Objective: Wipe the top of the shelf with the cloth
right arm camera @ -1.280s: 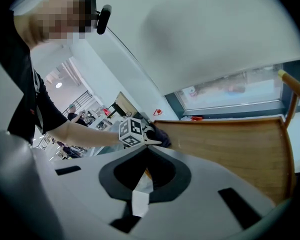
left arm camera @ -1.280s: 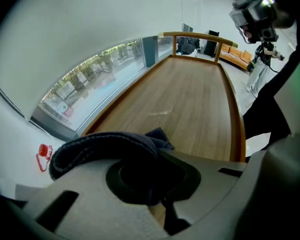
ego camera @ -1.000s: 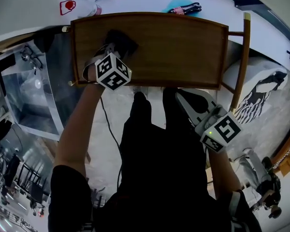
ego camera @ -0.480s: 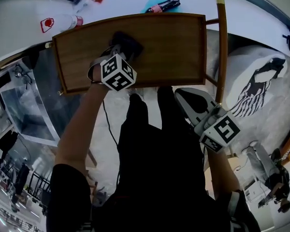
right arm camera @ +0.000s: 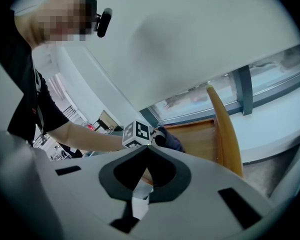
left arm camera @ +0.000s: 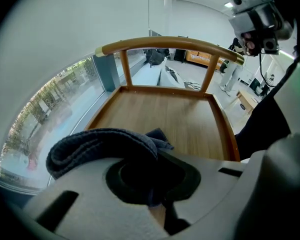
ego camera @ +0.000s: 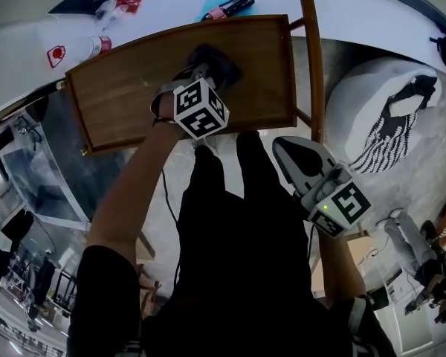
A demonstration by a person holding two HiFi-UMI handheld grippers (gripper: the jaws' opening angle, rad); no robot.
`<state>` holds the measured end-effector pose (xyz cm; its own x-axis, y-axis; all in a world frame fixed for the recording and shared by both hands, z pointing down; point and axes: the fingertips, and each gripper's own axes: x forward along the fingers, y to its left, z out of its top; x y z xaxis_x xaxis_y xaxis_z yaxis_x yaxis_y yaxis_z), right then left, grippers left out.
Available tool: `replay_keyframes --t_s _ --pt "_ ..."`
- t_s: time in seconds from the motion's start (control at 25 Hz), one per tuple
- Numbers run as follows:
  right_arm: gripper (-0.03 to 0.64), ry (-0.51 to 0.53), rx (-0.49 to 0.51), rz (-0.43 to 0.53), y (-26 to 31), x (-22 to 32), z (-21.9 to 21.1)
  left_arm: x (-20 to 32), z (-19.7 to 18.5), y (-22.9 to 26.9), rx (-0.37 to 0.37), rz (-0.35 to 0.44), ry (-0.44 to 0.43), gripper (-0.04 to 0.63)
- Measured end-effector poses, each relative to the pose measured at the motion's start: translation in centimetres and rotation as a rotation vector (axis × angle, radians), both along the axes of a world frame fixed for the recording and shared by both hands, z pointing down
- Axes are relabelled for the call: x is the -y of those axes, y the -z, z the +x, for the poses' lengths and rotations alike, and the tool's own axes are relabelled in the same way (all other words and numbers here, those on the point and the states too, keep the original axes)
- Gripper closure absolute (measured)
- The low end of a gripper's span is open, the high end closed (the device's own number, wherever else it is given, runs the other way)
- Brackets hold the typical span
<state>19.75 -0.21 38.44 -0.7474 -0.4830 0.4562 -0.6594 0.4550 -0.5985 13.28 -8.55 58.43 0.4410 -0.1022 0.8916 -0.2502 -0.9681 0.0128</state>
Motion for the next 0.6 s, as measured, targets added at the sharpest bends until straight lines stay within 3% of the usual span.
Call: replay_keyframes --t_s 0.24,0.6 --pt "0.614 -0.053 0.037 0.005 0.5 0.2 1.9 -0.1 4.2 0.2 -0.031 -0.005 -0.047 0.560" --pt "0.614 -0.067 -0.009 0.001 -0.1 -0.6 4.0 -0.6 8.8 0.6 -0.083 -0.003 -0.102 0.561"
